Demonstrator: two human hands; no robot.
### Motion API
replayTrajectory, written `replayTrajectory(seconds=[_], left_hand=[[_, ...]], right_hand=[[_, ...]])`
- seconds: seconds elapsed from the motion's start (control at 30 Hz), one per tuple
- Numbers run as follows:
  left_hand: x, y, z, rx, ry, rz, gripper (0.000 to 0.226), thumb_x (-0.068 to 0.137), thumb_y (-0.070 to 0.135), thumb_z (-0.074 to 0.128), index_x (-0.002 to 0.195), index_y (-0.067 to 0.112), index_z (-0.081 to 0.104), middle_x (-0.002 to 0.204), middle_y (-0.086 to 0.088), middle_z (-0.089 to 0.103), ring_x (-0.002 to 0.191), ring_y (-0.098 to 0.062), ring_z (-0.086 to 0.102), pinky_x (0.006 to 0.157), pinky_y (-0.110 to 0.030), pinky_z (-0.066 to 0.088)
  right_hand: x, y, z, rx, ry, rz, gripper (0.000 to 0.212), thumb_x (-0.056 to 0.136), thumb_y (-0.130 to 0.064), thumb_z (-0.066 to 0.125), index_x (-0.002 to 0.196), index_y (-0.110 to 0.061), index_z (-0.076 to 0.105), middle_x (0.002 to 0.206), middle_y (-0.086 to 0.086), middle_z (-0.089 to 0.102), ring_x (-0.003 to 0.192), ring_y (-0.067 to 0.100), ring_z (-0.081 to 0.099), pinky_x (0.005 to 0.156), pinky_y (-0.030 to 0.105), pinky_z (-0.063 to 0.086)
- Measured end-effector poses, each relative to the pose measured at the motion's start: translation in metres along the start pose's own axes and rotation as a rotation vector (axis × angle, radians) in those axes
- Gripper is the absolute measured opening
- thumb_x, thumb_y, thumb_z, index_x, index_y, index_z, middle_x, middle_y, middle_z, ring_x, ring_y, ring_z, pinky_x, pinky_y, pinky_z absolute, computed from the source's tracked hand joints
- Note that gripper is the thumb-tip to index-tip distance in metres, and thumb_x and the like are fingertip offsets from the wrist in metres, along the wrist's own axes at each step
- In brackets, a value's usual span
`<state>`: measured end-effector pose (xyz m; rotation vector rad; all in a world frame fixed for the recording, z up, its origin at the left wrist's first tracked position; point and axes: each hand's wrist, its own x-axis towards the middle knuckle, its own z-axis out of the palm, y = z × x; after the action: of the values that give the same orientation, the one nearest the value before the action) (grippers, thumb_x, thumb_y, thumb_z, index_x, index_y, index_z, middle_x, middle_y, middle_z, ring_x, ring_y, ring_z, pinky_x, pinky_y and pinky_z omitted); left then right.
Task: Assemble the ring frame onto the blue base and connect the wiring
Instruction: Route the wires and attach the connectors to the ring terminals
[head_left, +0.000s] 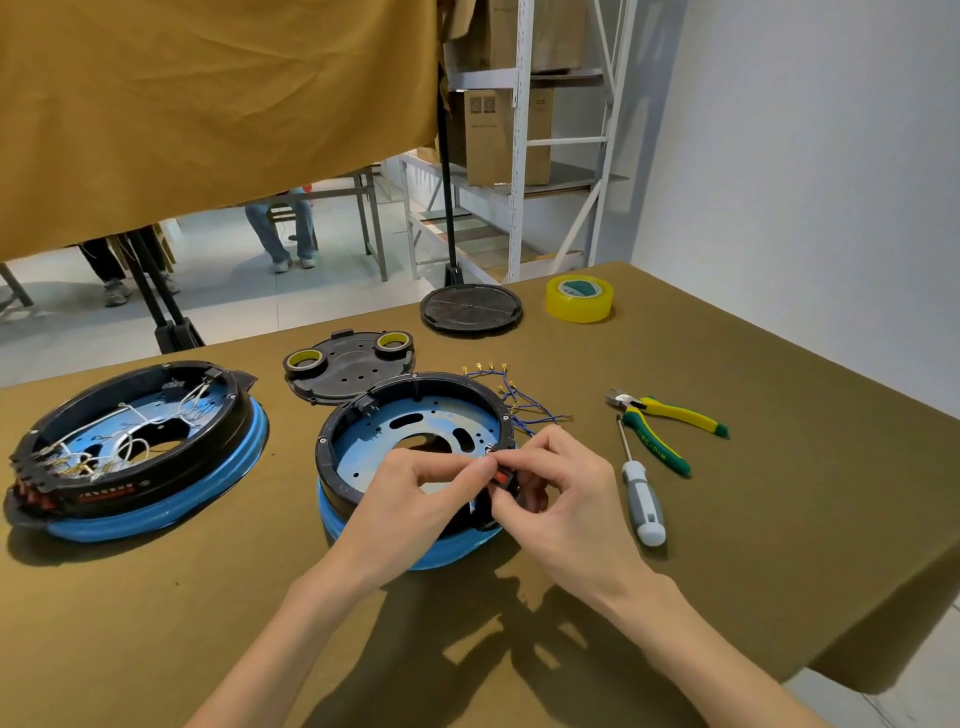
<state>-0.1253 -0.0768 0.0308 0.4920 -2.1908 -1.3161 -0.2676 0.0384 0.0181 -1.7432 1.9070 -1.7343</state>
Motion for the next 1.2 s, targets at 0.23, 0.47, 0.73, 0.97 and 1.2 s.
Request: replayTrajectory(seconds=[0.23,0.47,0.73,0.97,1.2], left_hand=[[0.000,-0.001,0.000,-0.050,-0.018,-0.012,0.027,0.104,0.034,0.056,0.108,0.027,0.082,0.103,0.012,0.079,0.105,-0.008,0.072,0.090,-0.016,0.052],[0.001,-0.005,-0.001,-0.071,-0.002,0.002,0.031,0.106,0.031,0.053,0.105,0.023,0.083,0.102,0.011,0.080,0.104,-0.008,0.073,0.091,-0.016,0.052],[0.001,-0.012,-0.007,0.053,-0.014,-0.041,0.029,0.106,0.038,0.053,0.114,0.029,0.080,0.105,0.021,0.077,0.105,0.005,0.068,0.092,-0.013,0.051],[-0.002,-0.026,-0.013,0.533,0.044,-0.042,0.025,0.095,0.048,0.065,0.118,0.040,0.070,0.108,0.030,0.065,0.109,0.005,0.058,0.091,-0.030,0.050],[-0.002,-0.027,-0.014,0.592,0.000,-0.026,0.034,0.091,0.045,0.071,0.126,0.044,0.067,0.113,0.030,0.062,0.104,0.006,0.059,0.086,-0.029,0.051]], right_hand=[[-0.002,0.004,0.000,0.006,0.011,-0.004,0.027,0.083,-0.005,0.081,0.109,-0.015,0.080,0.086,-0.005,0.060,0.075,0.016,0.060,0.058,0.021,0.050],[-0.001,0.006,0.001,0.047,0.017,-0.009,0.028,0.084,-0.005,0.081,0.110,-0.016,0.080,0.085,-0.006,0.060,0.077,0.018,0.060,0.061,0.024,0.051],[-0.014,0.017,-0.003,0.083,0.066,0.012,0.025,0.087,-0.009,0.079,0.109,-0.021,0.078,0.089,-0.008,0.062,0.082,0.018,0.062,0.068,0.019,0.050],[-0.024,0.054,-0.010,-0.088,0.225,0.216,0.028,0.086,-0.007,0.079,0.097,-0.032,0.073,0.081,-0.014,0.061,0.078,0.009,0.059,0.066,0.008,0.040],[-0.033,0.051,-0.001,-0.017,0.137,0.226,0.014,0.089,-0.023,0.077,0.098,-0.033,0.073,0.081,-0.017,0.068,0.072,0.011,0.064,0.061,0.015,0.048]])
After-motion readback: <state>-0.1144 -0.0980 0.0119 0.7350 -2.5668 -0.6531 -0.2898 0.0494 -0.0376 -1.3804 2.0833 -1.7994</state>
